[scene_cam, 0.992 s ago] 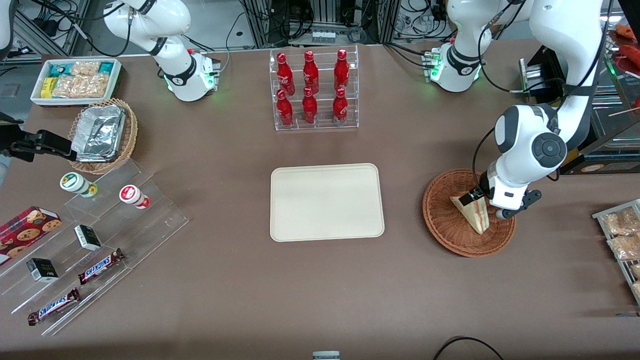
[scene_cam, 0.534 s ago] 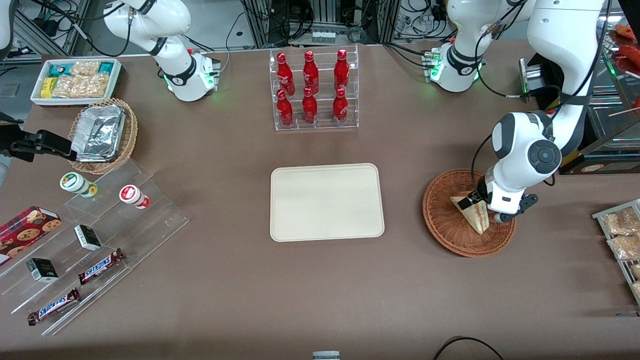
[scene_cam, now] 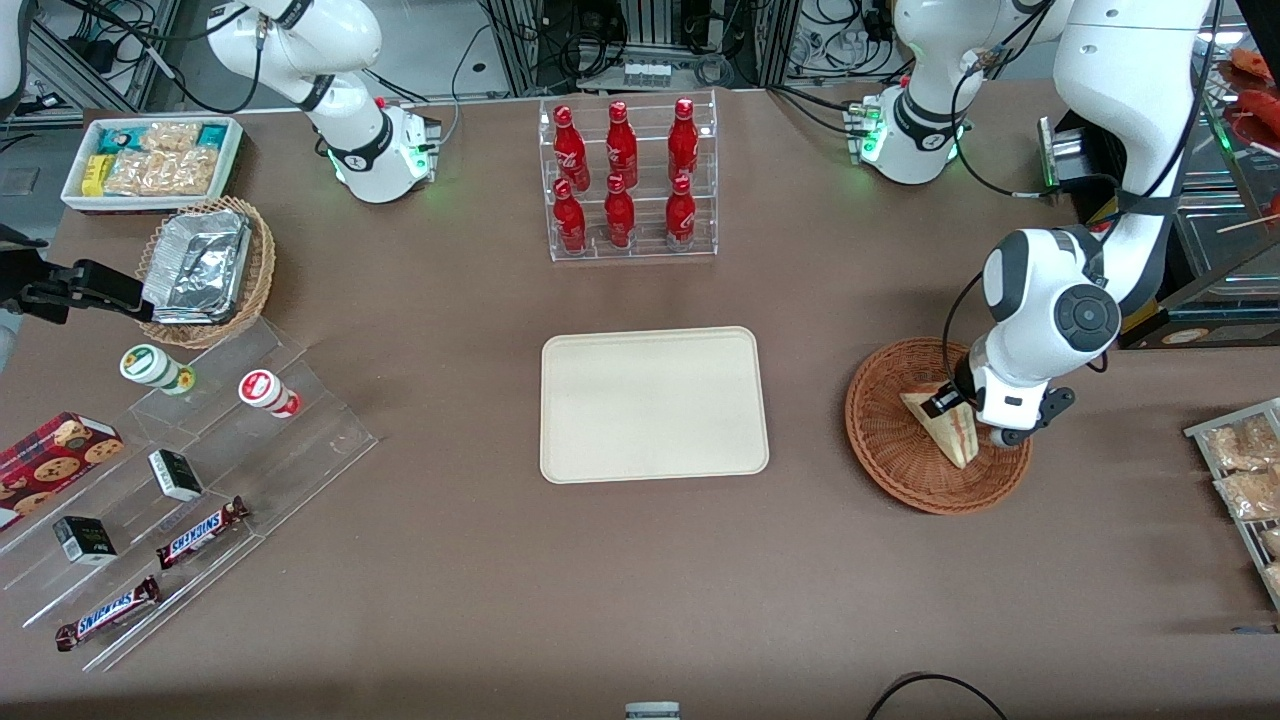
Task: Place sandwich from basket to tray
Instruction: 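Lower the left gripper onto the wrapped sandwich and close on it, then lift the sandwich out of the basket with the left gripper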
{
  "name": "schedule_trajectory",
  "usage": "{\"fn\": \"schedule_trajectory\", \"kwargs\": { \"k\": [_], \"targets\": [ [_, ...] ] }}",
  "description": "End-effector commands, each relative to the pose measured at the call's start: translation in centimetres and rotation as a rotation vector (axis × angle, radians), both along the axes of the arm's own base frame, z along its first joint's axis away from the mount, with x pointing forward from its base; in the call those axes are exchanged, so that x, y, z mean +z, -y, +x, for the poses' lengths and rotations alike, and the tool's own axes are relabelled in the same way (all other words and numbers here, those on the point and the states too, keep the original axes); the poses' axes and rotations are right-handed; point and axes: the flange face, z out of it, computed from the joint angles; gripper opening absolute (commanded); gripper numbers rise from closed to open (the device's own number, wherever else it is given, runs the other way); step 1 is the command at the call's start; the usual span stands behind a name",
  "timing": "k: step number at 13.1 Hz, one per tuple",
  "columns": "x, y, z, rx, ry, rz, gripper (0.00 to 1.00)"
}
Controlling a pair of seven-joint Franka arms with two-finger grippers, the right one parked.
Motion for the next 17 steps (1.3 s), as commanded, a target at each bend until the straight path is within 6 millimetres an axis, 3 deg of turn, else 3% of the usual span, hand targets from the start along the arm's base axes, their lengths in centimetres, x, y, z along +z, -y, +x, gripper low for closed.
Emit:
{"fn": "schedule_trajectory", "kwargs": {
  "k": [1, 3, 9, 11, 15, 17],
  "targets": [
    [0.1, -0.1, -0.1, 0.019, 0.004, 0.003, 0.0],
    [1.3, -0.1, 0.4, 0.011, -0.015, 0.004, 0.0],
    [10.3, 1.2, 4.5, -0.023, -0.095, 0.015, 0.0],
    [12.0, 1.8, 4.7, -0.031, -0.125, 0.016, 0.0],
    [13.0, 7.2, 3.8, -0.174, -0.145, -0.003, 0.0],
    [13.3, 11.0, 3.3, -0.229, -0.142, -0.011, 0.0]
  ]
}}
